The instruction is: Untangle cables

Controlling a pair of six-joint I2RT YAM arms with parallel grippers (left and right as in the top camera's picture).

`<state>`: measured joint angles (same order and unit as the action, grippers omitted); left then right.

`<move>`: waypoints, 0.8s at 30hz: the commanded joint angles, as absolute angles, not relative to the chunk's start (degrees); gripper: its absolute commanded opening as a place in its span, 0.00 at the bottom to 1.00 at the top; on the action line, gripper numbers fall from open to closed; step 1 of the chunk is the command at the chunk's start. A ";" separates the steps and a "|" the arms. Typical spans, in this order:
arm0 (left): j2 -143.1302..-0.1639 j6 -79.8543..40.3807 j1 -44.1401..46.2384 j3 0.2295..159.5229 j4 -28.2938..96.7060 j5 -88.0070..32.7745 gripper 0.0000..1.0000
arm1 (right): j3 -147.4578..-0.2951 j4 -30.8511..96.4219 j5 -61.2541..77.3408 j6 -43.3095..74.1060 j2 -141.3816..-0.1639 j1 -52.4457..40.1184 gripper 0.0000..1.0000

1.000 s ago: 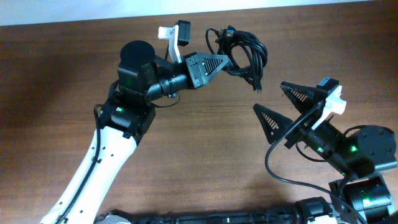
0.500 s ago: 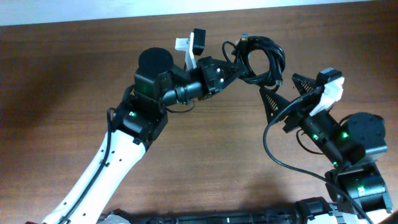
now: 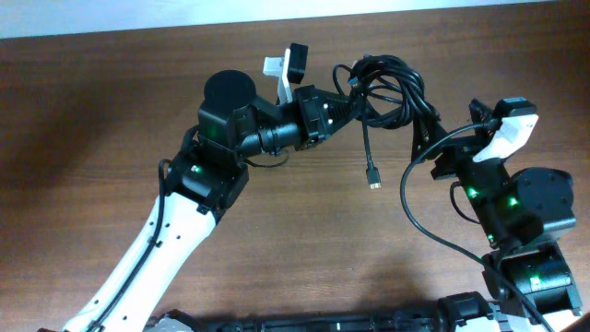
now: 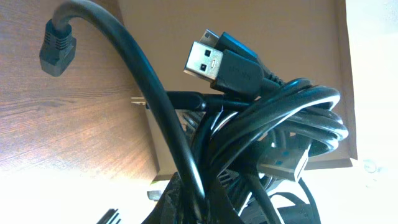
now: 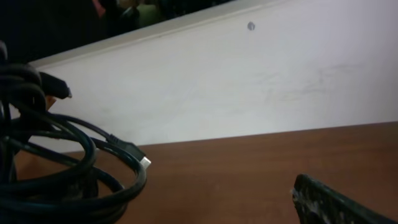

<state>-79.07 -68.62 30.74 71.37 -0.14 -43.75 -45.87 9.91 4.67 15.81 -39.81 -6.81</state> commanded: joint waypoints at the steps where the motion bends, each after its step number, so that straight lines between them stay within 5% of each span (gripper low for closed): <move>1: -78.19 -68.01 30.98 72.10 -0.34 -47.35 0.00 | -46.41 8.40 0.71 15.64 -39.75 -6.72 0.99; 11: -78.19 -63.48 30.96 72.10 4.43 -43.75 0.00 | -46.41 1.41 -4.62 15.62 -39.75 -6.72 0.99; 18: -78.19 -57.41 27.44 72.10 3.53 -43.46 0.00 | -46.41 14.41 -3.97 15.66 -39.75 -6.74 0.99; 24: -78.19 -59.79 25.45 72.10 3.57 -43.44 0.00 | -46.41 22.04 12.10 15.62 -39.75 -6.74 0.99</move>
<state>-79.07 -56.95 25.58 71.46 4.12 -43.05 -45.91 22.09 3.75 15.25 -39.97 -6.79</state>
